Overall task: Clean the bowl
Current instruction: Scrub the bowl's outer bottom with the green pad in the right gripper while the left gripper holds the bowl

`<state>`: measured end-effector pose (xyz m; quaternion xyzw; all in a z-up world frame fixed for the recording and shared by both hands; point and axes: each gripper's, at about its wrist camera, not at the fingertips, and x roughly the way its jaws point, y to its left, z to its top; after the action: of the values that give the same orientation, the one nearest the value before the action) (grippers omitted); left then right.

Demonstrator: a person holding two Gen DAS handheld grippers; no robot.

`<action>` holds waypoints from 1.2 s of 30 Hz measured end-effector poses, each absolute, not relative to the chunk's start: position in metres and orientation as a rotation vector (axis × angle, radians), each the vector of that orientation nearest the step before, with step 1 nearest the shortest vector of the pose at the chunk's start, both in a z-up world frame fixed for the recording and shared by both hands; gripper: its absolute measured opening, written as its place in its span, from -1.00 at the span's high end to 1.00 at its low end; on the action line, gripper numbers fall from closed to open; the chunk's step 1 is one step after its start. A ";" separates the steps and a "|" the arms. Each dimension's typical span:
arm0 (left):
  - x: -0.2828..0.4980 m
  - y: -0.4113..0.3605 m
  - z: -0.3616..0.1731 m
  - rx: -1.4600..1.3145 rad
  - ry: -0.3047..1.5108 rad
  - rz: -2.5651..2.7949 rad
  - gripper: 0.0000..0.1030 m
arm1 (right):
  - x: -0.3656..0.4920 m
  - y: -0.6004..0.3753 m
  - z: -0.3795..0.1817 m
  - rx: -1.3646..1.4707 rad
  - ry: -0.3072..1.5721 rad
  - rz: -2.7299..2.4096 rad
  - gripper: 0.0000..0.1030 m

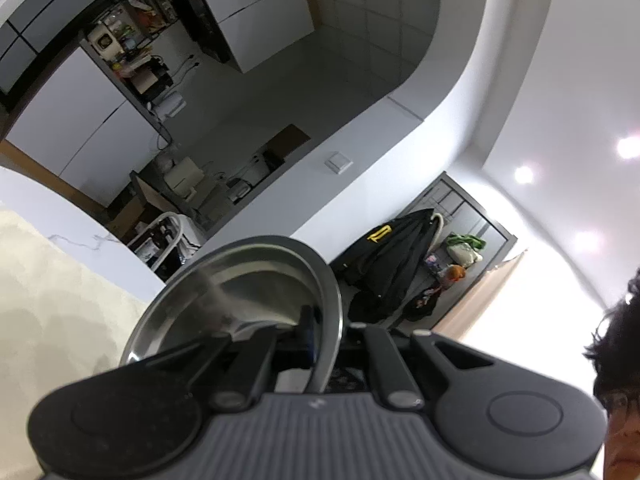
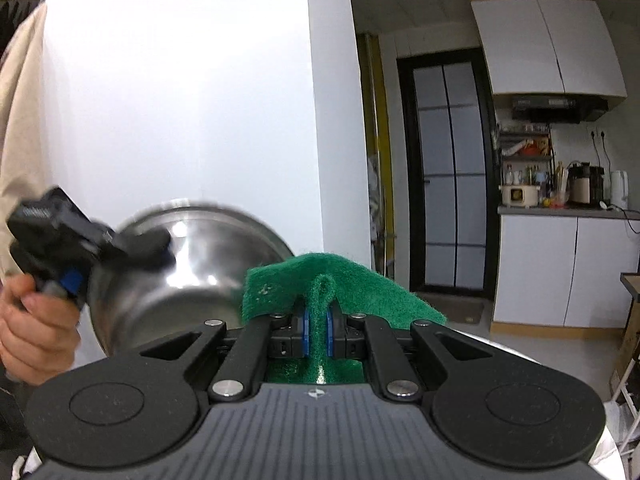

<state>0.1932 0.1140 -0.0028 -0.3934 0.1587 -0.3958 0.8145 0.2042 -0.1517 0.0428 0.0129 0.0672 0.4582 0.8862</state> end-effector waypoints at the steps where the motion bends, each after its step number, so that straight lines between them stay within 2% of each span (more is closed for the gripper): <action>1: 0.194 0.115 -0.004 -0.846 0.340 -0.836 0.89 | 0.202 -0.156 0.043 0.038 0.123 0.964 0.81; 10: 0.199 0.130 -0.011 -0.905 0.342 -0.756 0.89 | 0.178 -0.162 0.043 -0.008 0.060 1.094 0.81; 36: 0.204 0.113 -0.008 -0.934 0.344 -0.826 0.86 | 0.126 -0.132 0.034 -0.240 0.083 1.330 0.83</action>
<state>0.2041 0.1131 -0.0083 -0.4350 0.1602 -0.3847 0.7982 0.1264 -0.1321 0.0345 -0.1110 0.0385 0.6154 0.7794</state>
